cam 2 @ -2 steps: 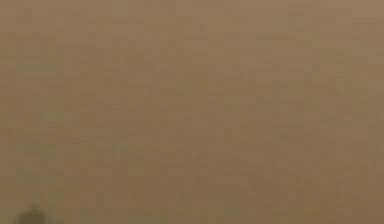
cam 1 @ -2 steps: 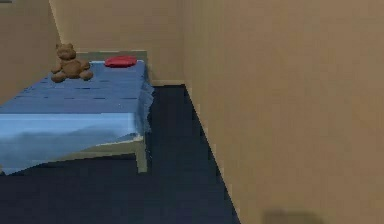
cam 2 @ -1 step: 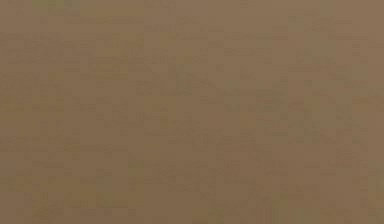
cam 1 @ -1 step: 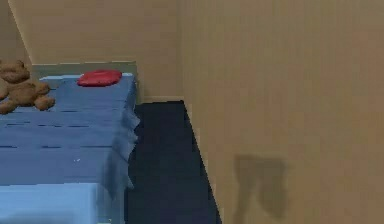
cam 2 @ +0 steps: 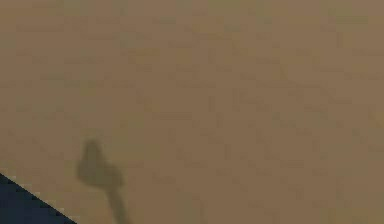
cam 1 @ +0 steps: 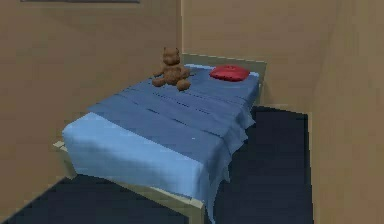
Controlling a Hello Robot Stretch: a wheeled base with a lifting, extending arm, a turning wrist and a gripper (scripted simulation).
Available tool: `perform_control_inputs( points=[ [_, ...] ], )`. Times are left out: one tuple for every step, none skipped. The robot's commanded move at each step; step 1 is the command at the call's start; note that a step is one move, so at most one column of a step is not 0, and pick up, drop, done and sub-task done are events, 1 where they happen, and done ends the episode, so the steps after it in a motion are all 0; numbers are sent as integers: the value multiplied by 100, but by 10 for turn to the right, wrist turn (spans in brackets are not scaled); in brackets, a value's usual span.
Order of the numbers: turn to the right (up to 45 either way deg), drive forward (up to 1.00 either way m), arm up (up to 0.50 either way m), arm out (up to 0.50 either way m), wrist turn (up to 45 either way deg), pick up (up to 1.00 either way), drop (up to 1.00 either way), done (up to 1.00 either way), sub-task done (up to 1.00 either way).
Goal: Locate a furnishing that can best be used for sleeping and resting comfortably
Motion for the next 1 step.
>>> perform_control_inputs(
  points=[
    [0, 0, 0, 0, 0, 0, 0, 100, 0]
  ],
)
